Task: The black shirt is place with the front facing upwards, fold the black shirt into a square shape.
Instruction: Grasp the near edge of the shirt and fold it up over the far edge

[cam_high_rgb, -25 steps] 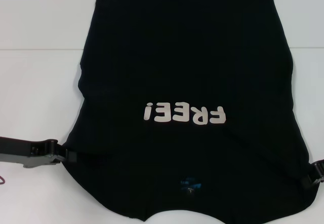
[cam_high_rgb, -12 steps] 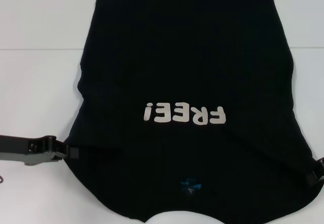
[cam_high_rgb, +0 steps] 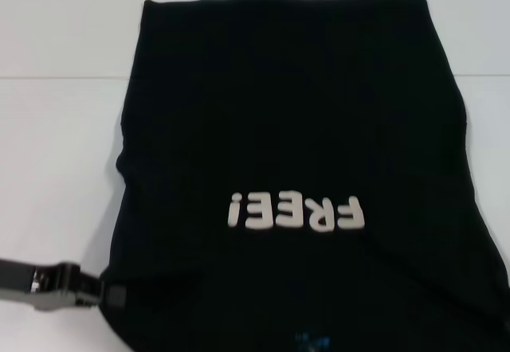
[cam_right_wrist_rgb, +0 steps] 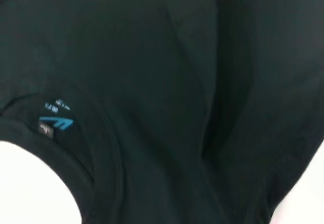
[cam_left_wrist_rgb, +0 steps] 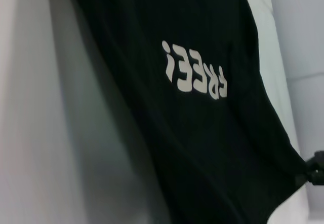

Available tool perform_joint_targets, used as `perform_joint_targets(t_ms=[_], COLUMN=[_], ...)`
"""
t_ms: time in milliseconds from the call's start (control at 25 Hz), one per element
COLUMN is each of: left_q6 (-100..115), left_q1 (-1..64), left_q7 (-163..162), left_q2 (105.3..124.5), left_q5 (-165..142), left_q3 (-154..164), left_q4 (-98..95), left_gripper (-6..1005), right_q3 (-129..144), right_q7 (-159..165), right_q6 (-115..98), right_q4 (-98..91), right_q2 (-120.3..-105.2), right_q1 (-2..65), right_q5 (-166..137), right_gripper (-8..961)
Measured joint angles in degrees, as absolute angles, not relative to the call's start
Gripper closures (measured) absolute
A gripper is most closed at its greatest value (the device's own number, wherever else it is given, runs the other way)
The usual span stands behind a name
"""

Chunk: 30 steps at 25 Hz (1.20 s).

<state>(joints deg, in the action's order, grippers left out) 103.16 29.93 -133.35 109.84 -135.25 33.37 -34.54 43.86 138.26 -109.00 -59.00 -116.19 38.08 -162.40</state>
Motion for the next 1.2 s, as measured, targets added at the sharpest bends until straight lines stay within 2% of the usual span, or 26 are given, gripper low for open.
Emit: perform_joint_targets(t_ms=[160,280,480,800,1080,1200], left_q6=[107.75,110.75,111.79,109.30,106.62,103.28], left_q1=[29.76,29.69,29.66,29.94,30.95,31.87], left_q7=[-131.59,-130.19,-128.61,-128.28,-128.76,-128.94], left_q2=[109.34,109.68,110.29,110.57,109.54,109.56], left_q5=[-138.12,-140.41,-141.11,-140.39,-138.67,-136.30], left_q3=[34.55,36.18,40.30,35.94,17.20,12.36], left_q4=[-31.97,-30.33,-29.35,-29.30,-29.81,-29.54], left_gripper=[974,974,974,974,974,974], right_q3=[44.09,45.64,45.84,40.16,29.80,24.94], right_q7=[135.65,135.46,133.14,131.56,131.47,131.57], right_q6=[-113.24,-113.68,-112.80,-109.33,-106.55,-103.79], right_q4=[-58.40,-57.61,-51.52,-50.44,-48.49,-48.00], right_q2=[-115.92,-115.82,-114.47,-114.90,-111.97,-111.34], right_q1=[36.47,34.38,34.28,35.36,34.95,34.75], right_q5=[-162.65,-163.12,-162.95,-161.89,-150.75,-145.88], right_gripper=[902,903,903,902,903,902])
